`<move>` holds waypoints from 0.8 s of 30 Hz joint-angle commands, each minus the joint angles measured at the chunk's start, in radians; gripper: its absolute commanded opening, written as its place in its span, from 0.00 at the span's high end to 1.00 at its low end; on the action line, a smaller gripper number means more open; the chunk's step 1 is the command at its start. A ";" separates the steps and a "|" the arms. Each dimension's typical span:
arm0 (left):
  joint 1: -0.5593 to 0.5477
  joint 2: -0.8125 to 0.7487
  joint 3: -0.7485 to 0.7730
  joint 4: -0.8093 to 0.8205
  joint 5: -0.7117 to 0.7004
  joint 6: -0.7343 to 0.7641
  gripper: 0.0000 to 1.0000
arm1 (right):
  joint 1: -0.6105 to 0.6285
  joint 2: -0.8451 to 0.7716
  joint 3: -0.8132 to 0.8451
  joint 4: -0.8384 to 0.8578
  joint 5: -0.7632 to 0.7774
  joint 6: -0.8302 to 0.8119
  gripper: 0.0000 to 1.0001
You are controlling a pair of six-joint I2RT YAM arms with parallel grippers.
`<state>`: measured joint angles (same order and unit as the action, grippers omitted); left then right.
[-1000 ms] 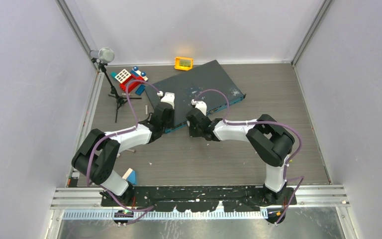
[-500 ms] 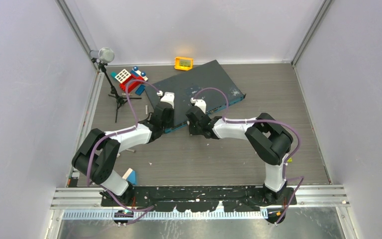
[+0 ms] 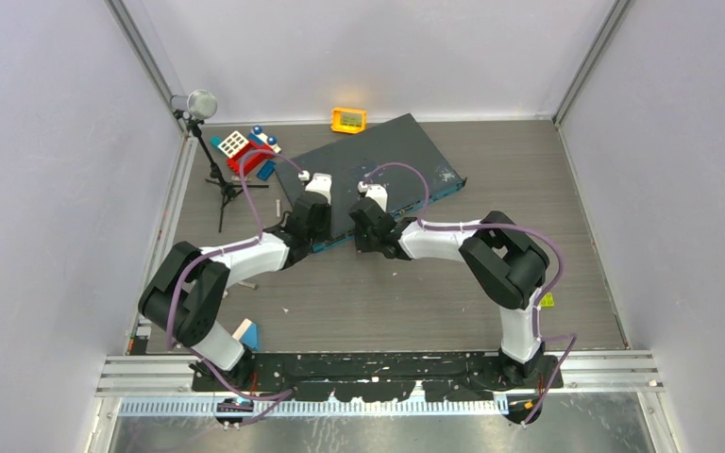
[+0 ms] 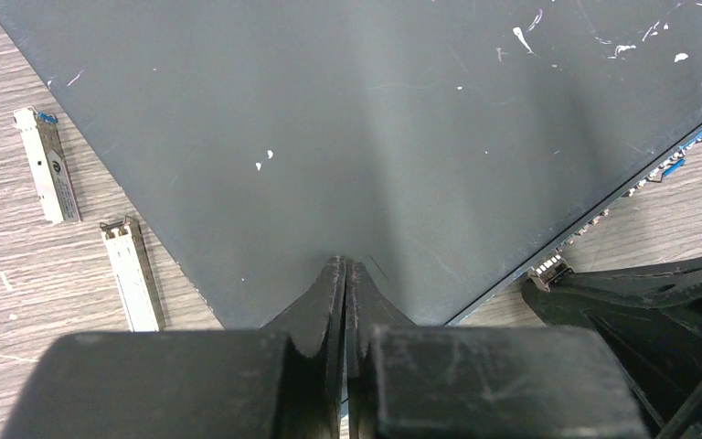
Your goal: Insert the plug into the switch port
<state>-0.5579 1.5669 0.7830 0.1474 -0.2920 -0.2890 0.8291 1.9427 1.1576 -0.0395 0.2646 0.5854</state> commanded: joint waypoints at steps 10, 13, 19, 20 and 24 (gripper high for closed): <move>0.009 0.018 0.022 -0.021 0.014 -0.010 1.00 | -0.019 0.052 0.035 0.065 0.058 0.022 1.00; 0.009 0.022 0.024 -0.020 0.020 -0.012 1.00 | -0.023 0.054 0.036 0.075 0.073 0.029 1.00; 0.009 0.025 0.027 -0.023 0.032 -0.013 1.00 | -0.025 0.055 0.026 0.108 0.103 0.046 0.99; 0.009 0.023 0.027 -0.023 0.034 -0.013 1.00 | -0.026 0.054 0.022 0.118 0.108 0.050 1.00; 0.009 0.025 0.027 -0.022 0.038 -0.013 1.00 | -0.025 0.049 -0.001 0.168 0.124 0.064 0.99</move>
<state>-0.5541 1.5764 0.7937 0.1478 -0.2756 -0.2893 0.8276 1.9617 1.1671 -0.0078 0.2859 0.6132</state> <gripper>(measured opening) 0.007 0.019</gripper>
